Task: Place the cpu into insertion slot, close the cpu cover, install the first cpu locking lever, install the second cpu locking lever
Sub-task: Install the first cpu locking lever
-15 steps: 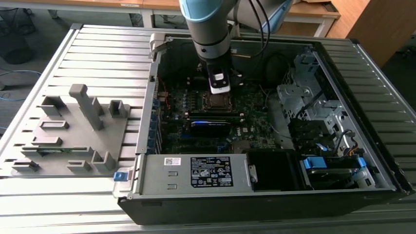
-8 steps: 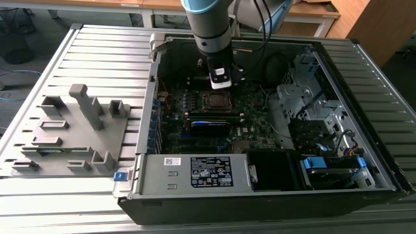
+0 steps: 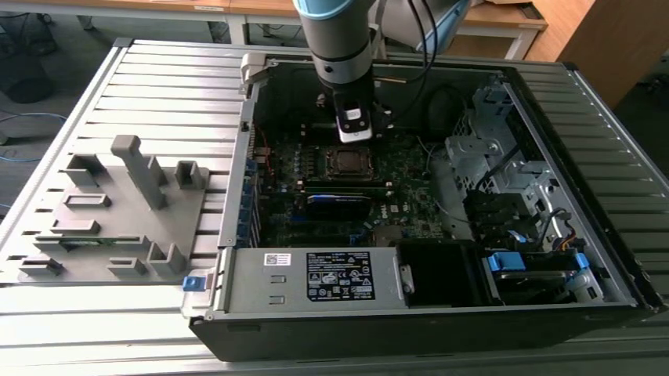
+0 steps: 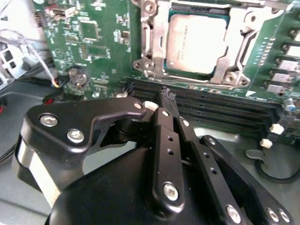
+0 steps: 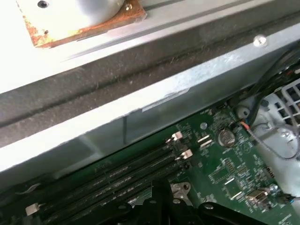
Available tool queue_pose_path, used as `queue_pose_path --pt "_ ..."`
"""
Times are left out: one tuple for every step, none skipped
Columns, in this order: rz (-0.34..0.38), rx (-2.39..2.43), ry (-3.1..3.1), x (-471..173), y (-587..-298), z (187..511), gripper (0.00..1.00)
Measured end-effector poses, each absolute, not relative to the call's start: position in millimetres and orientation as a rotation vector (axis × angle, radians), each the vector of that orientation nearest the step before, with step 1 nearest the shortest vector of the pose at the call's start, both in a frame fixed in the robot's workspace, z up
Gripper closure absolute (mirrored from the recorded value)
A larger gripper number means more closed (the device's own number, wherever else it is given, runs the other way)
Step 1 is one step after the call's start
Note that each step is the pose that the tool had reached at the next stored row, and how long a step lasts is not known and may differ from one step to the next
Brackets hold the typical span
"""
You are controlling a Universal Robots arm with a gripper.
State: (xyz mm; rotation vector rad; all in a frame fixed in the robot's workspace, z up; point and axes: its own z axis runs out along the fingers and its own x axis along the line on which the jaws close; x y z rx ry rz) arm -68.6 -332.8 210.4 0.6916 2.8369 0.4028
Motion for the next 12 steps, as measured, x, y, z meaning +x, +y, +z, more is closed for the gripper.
queue_pose_path --pt "0.394 0.695 2.847 -68.6 -332.8 210.2 0.89" --pt "0.387 0.697 2.854 -68.5 -332.8 210.1 0.89" --pt "0.386 0.698 2.855 -68.6 -332.9 210.1 0.89" --pt "0.386 0.698 2.856 -68.7 -332.9 210.1 0.89" --pt "0.385 0.699 2.857 -68.6 -332.8 210.0 0.89" --pt "0.385 0.699 2.858 -68.6 -332.8 210.1 0.89" --pt "0.384 0.699 2.859 -68.6 -332.8 210.1 0.89" --pt "0.384 0.700 2.859 -68.6 -332.8 210.1 0.89" --pt "0.383 0.700 2.860 -68.6 -332.8 210.1 0.89" --pt "0.382 0.700 2.861 -68.5 -332.8 210.1 0.89" --pt "0.377 0.699 2.861 -68.5 -332.7 210.1 0.89" --pt "0.366 0.698 2.861 -68.5 -332.8 210.1 0.89"
